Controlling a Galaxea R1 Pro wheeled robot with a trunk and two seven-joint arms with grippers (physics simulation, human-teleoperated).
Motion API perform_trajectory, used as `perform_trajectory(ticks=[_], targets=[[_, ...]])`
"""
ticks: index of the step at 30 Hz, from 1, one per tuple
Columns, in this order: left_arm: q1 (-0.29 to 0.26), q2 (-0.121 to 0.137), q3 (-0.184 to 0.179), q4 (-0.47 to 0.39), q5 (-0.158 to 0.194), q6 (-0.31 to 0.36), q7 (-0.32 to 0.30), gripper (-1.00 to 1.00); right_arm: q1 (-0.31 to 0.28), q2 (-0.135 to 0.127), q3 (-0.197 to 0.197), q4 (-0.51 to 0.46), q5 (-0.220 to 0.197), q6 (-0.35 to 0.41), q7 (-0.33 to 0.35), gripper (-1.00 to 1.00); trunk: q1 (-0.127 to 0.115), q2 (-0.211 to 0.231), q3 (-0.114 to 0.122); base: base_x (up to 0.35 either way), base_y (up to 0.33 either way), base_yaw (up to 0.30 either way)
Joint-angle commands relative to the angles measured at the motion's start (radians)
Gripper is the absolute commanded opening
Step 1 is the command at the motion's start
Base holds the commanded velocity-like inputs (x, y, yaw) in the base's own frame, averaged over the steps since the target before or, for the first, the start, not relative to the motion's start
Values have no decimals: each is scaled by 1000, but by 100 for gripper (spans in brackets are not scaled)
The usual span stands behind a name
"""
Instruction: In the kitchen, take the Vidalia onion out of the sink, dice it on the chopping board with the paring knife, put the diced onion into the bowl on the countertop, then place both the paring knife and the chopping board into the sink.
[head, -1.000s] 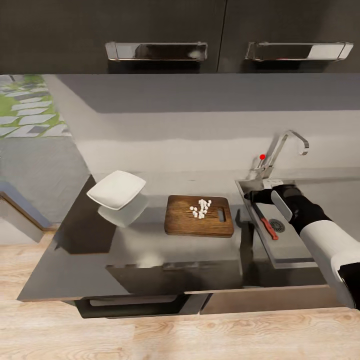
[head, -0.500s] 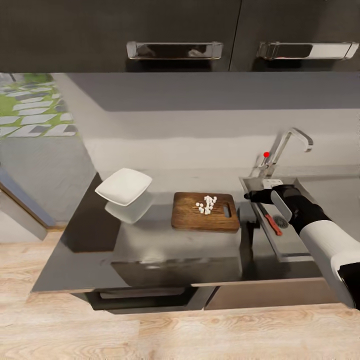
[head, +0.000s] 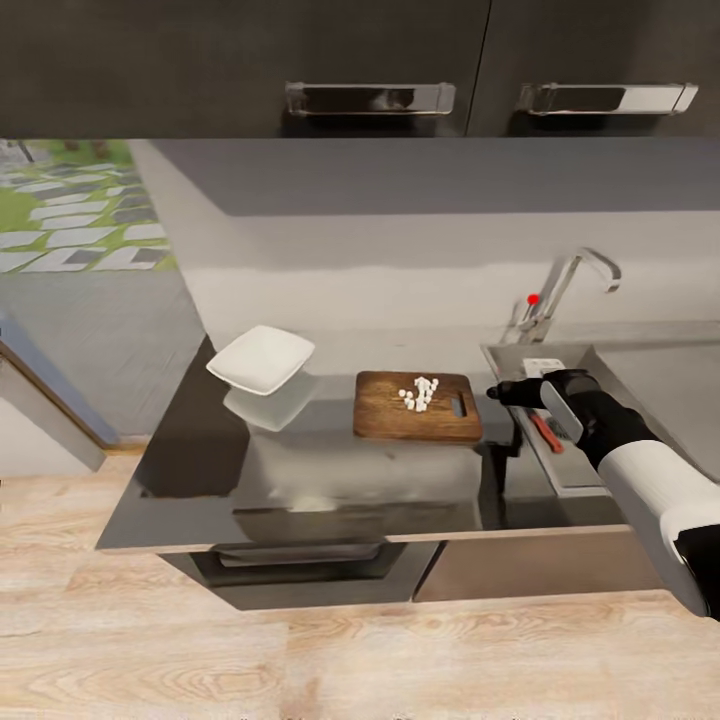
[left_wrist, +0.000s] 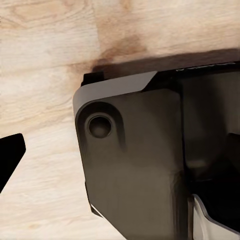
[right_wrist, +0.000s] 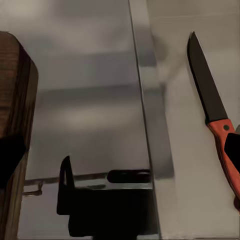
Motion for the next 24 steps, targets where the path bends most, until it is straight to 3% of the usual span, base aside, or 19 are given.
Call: perform_trajectory(ticks=[1,8,24], targets=[[-1,-1,-8,5,7,-7,-1,100,-1,-1,5,-1,0,4,1,100,0,-2,-2,-72,97,0],[-2,-1,-8,5,7,-7,-1,100,-1,-1,6,0,0,4,-1,100,0,-2,-2,-51,199,0],[-2,-1,-8,5,7,-7,-1,100,-1,1,7,3,-2,3,1,100,0,-2,-2,18,10,0]])
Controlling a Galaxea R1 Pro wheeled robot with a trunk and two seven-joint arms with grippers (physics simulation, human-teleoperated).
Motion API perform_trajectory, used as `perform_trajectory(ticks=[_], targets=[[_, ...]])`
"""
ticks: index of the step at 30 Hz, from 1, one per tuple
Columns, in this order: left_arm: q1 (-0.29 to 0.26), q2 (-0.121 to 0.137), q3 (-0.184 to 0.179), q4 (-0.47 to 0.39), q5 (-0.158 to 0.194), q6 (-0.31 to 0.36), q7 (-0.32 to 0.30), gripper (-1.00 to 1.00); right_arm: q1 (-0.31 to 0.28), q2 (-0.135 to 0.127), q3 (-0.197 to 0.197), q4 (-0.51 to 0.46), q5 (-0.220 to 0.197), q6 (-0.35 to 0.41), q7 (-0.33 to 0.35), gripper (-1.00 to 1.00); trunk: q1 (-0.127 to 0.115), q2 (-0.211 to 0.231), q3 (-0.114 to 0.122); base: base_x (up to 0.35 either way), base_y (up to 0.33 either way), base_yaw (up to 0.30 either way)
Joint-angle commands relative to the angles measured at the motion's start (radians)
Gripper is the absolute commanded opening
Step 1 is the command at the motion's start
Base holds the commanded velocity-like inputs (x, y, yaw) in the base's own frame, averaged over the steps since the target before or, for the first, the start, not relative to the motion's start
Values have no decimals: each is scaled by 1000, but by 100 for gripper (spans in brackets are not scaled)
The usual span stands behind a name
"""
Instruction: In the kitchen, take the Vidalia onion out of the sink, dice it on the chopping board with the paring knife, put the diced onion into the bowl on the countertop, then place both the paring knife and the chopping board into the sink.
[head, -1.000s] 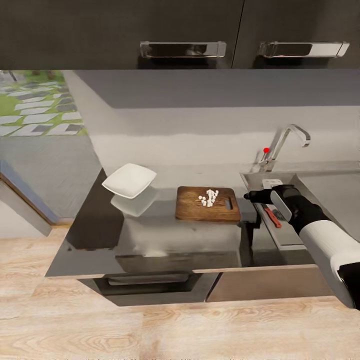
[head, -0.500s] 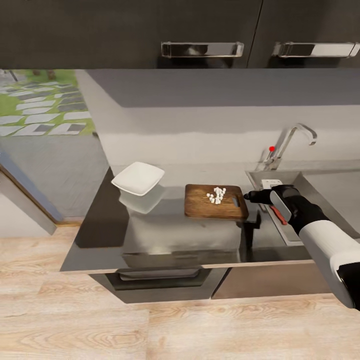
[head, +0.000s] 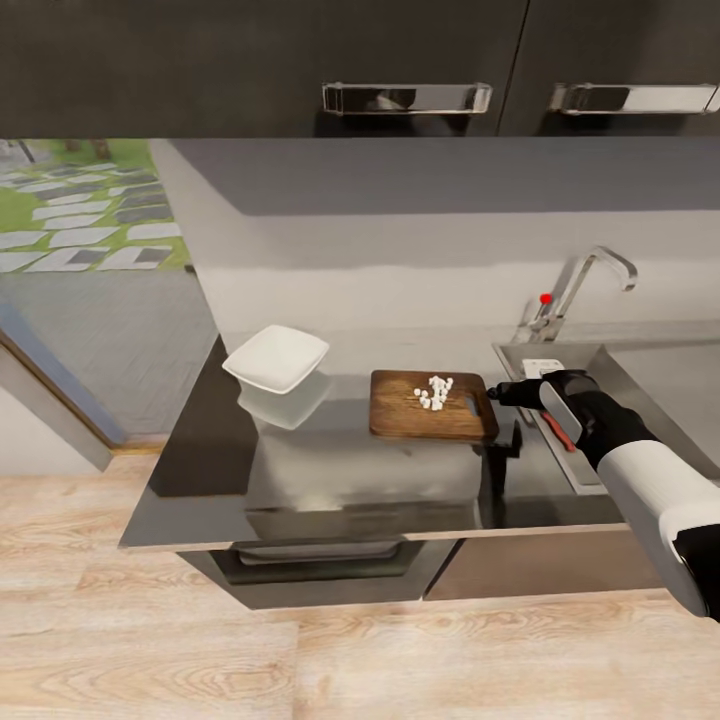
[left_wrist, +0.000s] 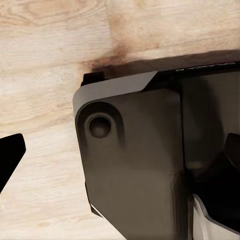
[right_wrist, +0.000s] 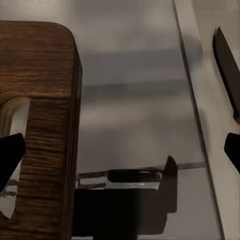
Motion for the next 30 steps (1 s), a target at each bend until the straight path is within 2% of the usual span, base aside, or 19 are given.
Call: perform_trajectory(ticks=[1,15,21,30], targets=[[-2,-1,-8,5,7,-7,-1,100,-1,-1,6,-1,0,4,1,100,1,-2,-2,148,18,0],[-2,-1,-8,5,7,-7,0,100,-1,0,7,4,-2,3,1,100,1,-2,-2,38,11,0],[-2,-1,-8,5,7,-7,0,100,-1,17,7,8,2,4,0,100,1,-2,-2,0,0,9],[-2,-1,-8,5,7,-7,1,100,-1,20,6,8,3,4,1,100,1,-2,-2,0,0,34]])
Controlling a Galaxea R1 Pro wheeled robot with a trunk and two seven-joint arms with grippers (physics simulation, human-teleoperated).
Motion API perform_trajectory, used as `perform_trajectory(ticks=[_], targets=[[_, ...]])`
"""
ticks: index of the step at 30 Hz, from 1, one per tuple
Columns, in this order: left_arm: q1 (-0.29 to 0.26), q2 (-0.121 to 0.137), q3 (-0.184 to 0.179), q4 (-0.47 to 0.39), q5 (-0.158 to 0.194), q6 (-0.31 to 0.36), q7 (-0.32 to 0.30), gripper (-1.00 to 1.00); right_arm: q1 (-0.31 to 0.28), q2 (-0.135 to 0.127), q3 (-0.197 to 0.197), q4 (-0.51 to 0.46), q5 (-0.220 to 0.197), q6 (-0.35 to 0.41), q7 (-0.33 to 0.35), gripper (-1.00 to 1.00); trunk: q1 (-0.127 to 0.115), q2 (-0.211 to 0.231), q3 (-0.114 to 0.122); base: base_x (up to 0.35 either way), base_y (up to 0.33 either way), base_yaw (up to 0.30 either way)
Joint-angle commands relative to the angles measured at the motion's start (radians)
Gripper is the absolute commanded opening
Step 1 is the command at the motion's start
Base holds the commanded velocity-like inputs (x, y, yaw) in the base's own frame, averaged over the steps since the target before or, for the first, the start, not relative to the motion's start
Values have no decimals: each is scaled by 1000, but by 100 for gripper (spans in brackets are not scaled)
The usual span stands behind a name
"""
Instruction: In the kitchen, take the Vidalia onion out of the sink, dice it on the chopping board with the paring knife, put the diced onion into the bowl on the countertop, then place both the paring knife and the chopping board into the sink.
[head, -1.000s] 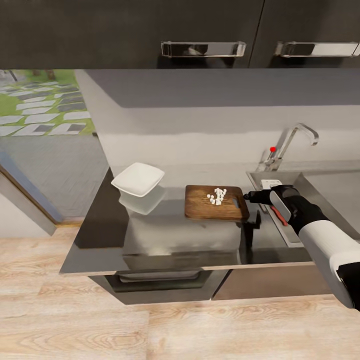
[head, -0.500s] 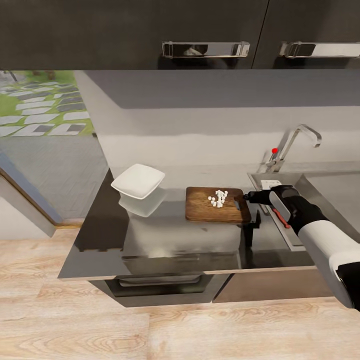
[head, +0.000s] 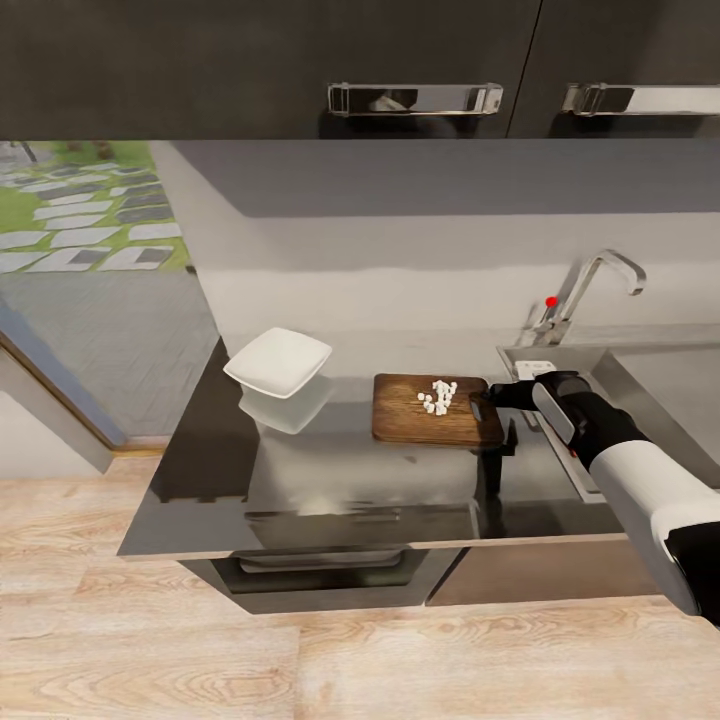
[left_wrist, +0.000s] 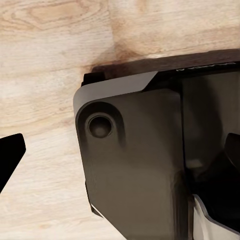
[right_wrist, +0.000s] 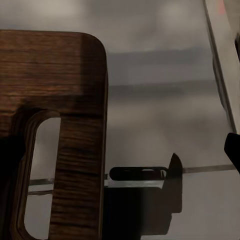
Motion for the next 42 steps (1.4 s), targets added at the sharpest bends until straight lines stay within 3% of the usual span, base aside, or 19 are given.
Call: perform_trajectory(ticks=[1,15,42], targets=[[-2,-1,-8,5,7,-7,-1,100,-1,-2,6,-1,0,4,1,100,0,-2,-2,0,0,4],[-2,-1,-8,5,7,-7,-1,100,-1,-2,5,-1,0,4,0,100,0,-2,-3,0,0,0],[-2,-1,-8,5,7,-7,-1,100,-1,-2,6,2,0,5,1,100,0,-2,-28,0,0,0]])
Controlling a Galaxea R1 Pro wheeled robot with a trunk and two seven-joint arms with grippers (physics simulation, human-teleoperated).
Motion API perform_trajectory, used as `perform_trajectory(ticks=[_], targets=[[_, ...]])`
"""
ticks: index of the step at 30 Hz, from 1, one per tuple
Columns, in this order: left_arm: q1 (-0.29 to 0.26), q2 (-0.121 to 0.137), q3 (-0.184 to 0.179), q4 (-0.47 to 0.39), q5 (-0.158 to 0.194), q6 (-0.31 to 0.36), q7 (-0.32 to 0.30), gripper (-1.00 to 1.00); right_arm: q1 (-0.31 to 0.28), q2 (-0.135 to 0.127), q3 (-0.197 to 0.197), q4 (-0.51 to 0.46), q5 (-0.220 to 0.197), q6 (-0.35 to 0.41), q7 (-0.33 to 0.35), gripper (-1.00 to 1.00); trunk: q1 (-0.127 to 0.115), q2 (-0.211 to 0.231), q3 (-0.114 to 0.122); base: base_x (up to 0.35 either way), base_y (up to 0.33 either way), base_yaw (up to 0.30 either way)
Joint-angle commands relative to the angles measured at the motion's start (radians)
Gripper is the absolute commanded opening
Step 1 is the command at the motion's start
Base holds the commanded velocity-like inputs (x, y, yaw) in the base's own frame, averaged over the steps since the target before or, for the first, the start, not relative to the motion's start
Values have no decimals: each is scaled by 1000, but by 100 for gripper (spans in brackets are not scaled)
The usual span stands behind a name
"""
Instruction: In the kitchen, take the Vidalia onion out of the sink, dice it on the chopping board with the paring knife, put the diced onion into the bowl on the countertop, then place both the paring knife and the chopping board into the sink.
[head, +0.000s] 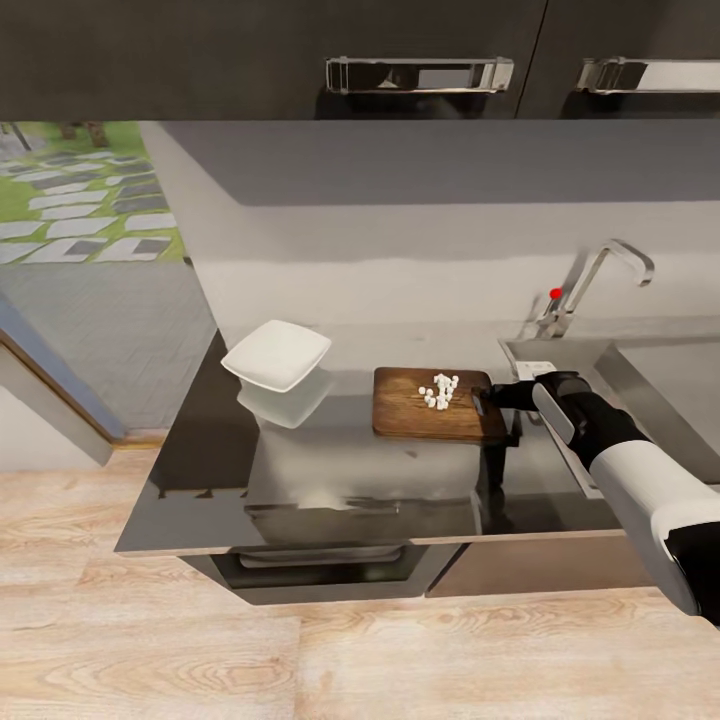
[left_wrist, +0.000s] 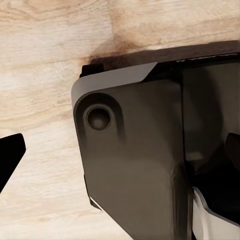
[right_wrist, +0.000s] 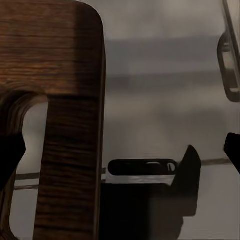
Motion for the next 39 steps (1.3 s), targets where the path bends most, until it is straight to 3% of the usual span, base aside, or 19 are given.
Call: perform_trajectory(ticks=[1,33,34,39], targets=[[-2,-1,-8,5,7,-7,-1,100,-1,-2,6,1,0,4,1,100,0,-2,-2,0,0,0],[-2,-1,-9,5,7,-7,-1,100,-1,-2,7,6,3,5,3,100,0,-2,-4,0,0,0],[-2,-1,-9,5,7,-7,-1,100,-1,-2,7,6,3,5,3,-100,0,-2,-4,0,0,0],[-2,-1,-9,5,7,-7,-1,100,-1,-2,7,6,3,5,2,-100,0,-2,-4,0,0,0]])
